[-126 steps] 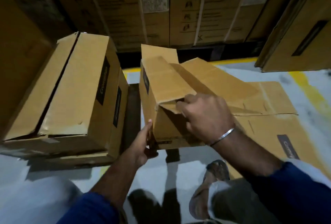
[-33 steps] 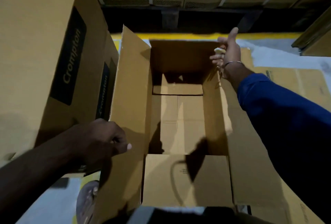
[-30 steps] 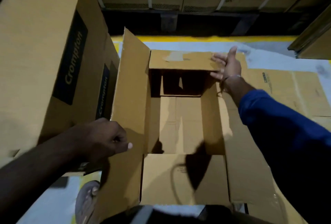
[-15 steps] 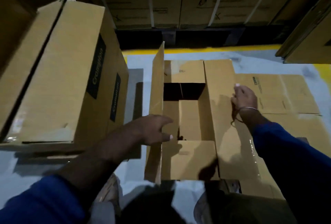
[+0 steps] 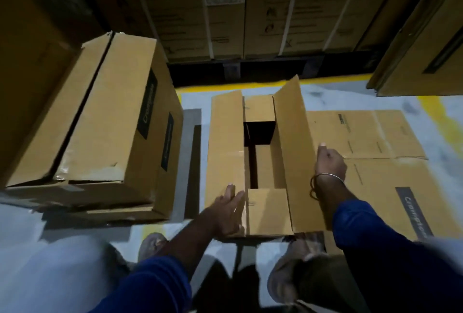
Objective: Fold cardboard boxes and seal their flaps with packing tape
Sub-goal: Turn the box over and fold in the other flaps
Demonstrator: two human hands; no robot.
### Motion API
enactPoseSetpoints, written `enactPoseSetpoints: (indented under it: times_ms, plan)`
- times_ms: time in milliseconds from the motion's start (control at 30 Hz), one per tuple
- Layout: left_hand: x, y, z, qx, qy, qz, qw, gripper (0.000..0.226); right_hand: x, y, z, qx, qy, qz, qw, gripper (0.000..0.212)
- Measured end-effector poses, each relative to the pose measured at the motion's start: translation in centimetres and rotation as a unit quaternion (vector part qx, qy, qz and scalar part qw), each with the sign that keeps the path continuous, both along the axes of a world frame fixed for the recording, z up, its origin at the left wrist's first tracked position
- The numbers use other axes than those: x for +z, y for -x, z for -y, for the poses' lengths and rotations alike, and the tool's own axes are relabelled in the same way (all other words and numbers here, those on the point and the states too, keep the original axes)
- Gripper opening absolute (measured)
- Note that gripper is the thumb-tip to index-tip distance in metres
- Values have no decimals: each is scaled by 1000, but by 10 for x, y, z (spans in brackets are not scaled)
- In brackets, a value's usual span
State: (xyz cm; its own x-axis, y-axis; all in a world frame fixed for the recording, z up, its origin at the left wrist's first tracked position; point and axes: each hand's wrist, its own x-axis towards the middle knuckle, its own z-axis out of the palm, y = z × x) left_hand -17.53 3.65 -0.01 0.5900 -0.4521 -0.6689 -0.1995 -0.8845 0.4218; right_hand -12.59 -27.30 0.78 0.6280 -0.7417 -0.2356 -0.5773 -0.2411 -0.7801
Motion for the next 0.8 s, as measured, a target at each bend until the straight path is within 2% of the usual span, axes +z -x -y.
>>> enactPoseSetpoints:
  times_ms: [200,333,400,533,600,633,667,733,800]
  plan:
    - [-13,11,-13,71,-22,19,997,99,1,8,-46,134,-29,31,990,44]
    - [-10,9,-23,151,-5,36,988,83,-10,25,-67,261,-14,-52,964,18]
    - [-17,8,-31,209,-3,35,977,97,-17,35,-72,281,-7,-86,956,25]
    - [-47,7,-43,361,15,-16,932,134,-37,50,-67,290,2,-148,945,16]
    - [-76,3,-54,421,11,-66,905,149,-45,54,-65,281,30,-181,942,35]
    - [-69,5,-52,444,22,-88,891,144,-49,58,-65,265,40,-200,942,46]
    - [-59,9,-51,457,32,-109,882,121,-54,60,-64,248,41,-212,945,59]
    - [-40,17,-43,467,36,-149,871,46,-62,65,-62,206,5,-232,951,84]
    - [-24,22,-34,447,44,-168,877,32,-73,70,-60,182,-59,-249,949,102]
